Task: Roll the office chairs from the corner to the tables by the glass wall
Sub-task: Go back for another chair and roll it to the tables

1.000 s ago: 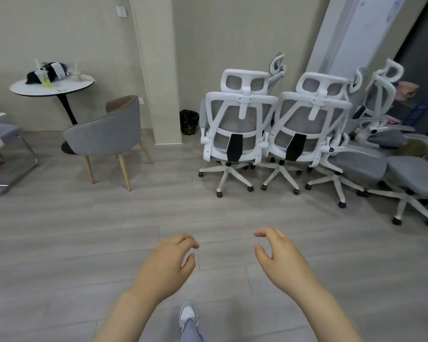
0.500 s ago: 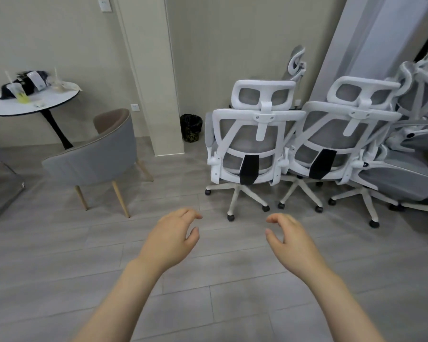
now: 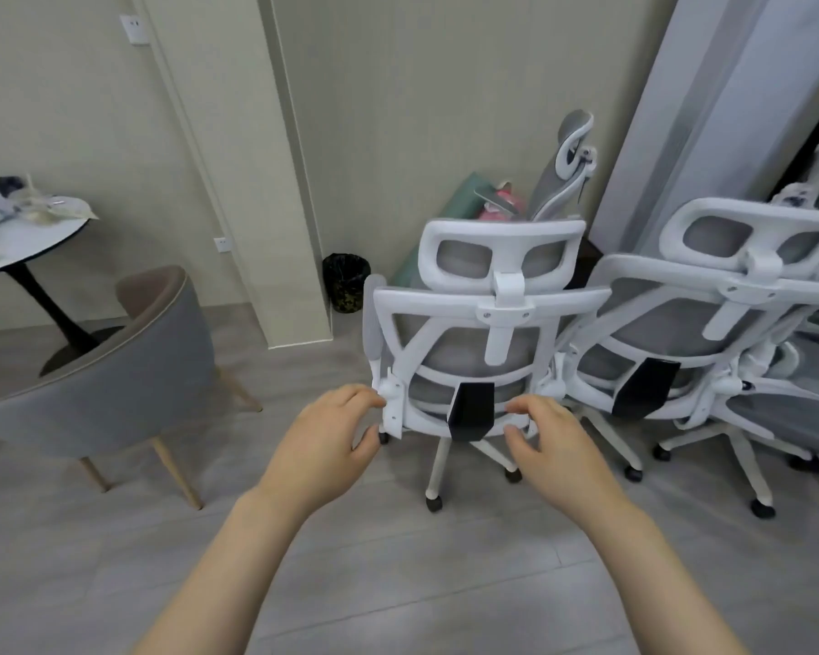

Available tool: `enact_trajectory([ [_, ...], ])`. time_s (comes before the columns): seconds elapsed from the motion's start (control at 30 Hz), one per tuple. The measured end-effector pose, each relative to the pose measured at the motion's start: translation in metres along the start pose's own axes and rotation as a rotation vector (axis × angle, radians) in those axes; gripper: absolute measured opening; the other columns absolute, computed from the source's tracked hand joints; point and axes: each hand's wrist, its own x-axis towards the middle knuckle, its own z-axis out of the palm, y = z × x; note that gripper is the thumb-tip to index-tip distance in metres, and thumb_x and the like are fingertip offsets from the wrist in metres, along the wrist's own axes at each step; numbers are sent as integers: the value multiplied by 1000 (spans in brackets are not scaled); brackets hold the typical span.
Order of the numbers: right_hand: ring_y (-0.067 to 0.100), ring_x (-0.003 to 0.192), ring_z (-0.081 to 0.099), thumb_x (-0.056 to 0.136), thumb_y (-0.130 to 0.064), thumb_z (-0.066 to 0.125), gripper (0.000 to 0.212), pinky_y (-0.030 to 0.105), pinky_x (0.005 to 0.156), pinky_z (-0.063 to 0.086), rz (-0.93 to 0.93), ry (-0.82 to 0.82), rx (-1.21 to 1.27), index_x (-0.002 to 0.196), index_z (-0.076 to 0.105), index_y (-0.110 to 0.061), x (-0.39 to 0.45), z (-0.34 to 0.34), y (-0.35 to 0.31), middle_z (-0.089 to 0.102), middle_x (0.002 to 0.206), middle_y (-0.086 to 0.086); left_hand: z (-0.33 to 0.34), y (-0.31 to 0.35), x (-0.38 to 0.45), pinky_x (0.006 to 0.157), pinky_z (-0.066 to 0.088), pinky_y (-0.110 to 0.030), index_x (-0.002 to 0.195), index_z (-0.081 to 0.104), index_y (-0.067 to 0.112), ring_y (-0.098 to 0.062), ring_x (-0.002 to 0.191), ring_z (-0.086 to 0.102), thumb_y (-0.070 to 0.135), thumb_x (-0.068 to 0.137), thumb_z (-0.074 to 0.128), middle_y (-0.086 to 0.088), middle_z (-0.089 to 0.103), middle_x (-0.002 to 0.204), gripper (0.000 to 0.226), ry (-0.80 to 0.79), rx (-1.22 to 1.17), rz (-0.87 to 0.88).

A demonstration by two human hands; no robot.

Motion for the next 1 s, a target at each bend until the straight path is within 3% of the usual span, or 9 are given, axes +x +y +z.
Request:
enact_trajectory([
  [0.27,7,111,45,95,-26,51,28,25,86,35,-9,74,-29,123,54,-26,154,-23,7,52,120,-10,5,-34,165,108,37,-33,130,53,23,-14,130,42,25,92,54,9,46,141,39,41,-49,60],
  [0.4,12,119,42,94,-18,52,32,33,99,42,-77,287,-40,126,53,-20,225,-40,-5,49,129,-5,2,-46,248,116,25,-34,144,39,24,-15,141,27,32,95,49,5,29,156,51,79,-112,148],
  [0.53,16,118,46,92,-17,52,29,34,103,36,-125,514,-150,121,56,-15,292,-54,-12,54,127,0,10,-48,330,119,19,-35,147,36,21,-18,145,23,47,94,35,0,27,158,59,69,-135,323],
  [0.6,19,116,49,95,-23,46,28,38,103,33,-88,497,-319,119,58,-16,319,-49,-1,59,121,0,22,-42,366,118,23,-38,144,40,22,-19,142,29,51,92,33,1,35,153,60,17,-170,364],
  [0.67,21,113,51,97,-28,36,29,40,107,31,-41,487,-391,111,60,-18,333,-37,14,61,111,-2,39,-40,389,107,35,-41,134,50,23,-22,126,44,48,90,38,2,49,137,52,-2,-231,402],
  [0.73,23,105,52,96,-24,36,27,43,107,32,7,587,-310,98,61,-16,336,-27,19,60,97,-2,57,-43,397,89,43,-42,123,58,20,-21,103,52,36,86,49,2,56,115,40,90,-296,455],
  [0.8,21,100,52,92,-20,35,25,47,108,31,50,695,-214,91,59,-15,336,-16,14,56,92,-3,71,-46,397,81,44,-41,118,61,17,-20,93,52,28,84,51,0,58,105,37,198,-379,490],
  [0.9,17,107,50,92,-17,32,25,47,116,22,80,759,-150,92,58,-15,333,-5,8,54,96,-4,84,-47,391,84,40,-38,118,61,14,-22,94,52,25,86,47,-3,60,105,37,317,-472,525],
  [1.0,14,110,49,92,-15,31,27,44,118,19,104,765,-140,93,58,-15,327,-3,8,53,97,-7,88,-50,388,90,33,-31,119,58,13,-21,98,49,22,87,44,-5,59,108,36,339,-532,594],
])
